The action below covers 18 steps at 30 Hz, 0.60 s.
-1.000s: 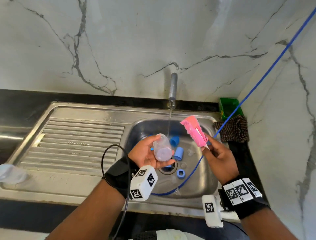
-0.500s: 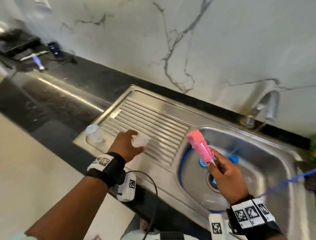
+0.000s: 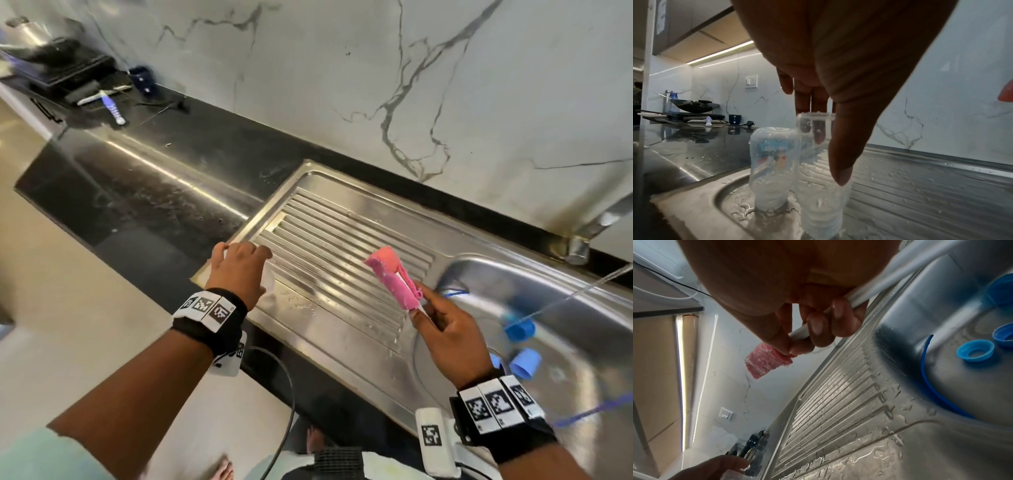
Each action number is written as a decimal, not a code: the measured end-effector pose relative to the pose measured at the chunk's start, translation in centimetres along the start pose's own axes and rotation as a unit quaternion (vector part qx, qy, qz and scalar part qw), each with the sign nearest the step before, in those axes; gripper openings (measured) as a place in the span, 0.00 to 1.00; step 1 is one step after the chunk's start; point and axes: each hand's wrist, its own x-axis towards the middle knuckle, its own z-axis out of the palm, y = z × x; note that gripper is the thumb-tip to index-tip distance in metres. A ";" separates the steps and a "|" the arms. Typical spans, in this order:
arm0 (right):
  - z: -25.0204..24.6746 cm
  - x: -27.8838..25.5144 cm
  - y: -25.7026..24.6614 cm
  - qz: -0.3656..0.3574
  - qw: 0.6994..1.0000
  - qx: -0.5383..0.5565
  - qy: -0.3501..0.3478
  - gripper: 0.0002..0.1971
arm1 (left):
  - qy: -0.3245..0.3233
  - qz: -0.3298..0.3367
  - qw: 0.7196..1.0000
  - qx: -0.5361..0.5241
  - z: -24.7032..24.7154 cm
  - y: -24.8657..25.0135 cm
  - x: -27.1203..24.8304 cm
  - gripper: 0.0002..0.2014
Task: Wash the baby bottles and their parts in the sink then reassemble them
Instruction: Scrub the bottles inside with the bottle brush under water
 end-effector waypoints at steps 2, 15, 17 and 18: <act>0.0 0.1 0.3 0.010 1.000 -0.006 0.010 0.22 | -0.016 0.008 1.000 0.006 0.6 0.1 0.3 0.30; -2.8 -0.8 1.2 0.035 0.998 0.000 0.052 0.23 | 0.026 0.046 0.996 -0.067 -1.1 2.5 0.4 0.38; -3.7 -1.1 2.1 0.041 0.997 -0.006 0.067 0.25 | 0.043 0.068 0.992 -0.099 -1.9 4.6 0.7 0.36; -4.4 -1.4 2.5 0.047 0.996 -0.006 0.074 0.25 | 0.046 0.082 0.989 -0.116 -2.2 6.1 0.9 0.34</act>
